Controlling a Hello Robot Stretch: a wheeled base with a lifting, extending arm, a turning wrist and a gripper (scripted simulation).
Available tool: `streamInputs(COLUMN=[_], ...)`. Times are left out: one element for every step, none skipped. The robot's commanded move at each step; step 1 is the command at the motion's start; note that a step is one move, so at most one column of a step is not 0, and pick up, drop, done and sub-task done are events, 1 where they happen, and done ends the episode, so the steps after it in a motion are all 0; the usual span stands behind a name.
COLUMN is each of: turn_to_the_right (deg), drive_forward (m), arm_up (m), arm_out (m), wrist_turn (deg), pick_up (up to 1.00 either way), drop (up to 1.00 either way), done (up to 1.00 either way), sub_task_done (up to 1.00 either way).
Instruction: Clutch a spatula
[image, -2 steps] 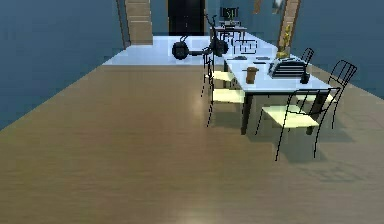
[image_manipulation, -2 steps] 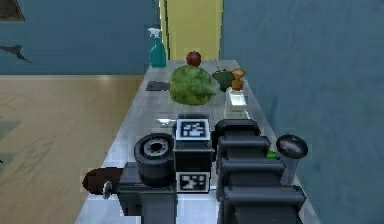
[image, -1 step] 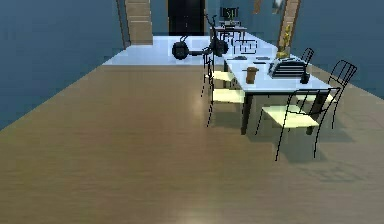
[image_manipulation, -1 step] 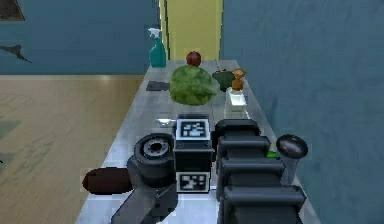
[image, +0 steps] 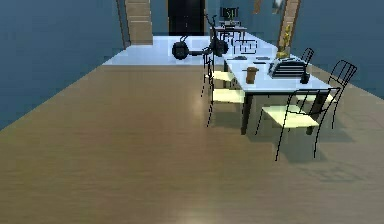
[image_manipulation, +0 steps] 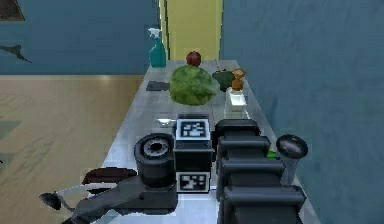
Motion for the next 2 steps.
streamInputs(turn_to_the_right=[0.0,0.0], drive_forward=[0.00,0.00], arm_up=[0.00,0.00], arm_out=[0.02,0.00], wrist_turn=[0.0,45.0], pick_up=[0.00,0.00], drop=[0.00,0.00], done=[0.00,0.00], sub_task_done=[0.00,0.00])
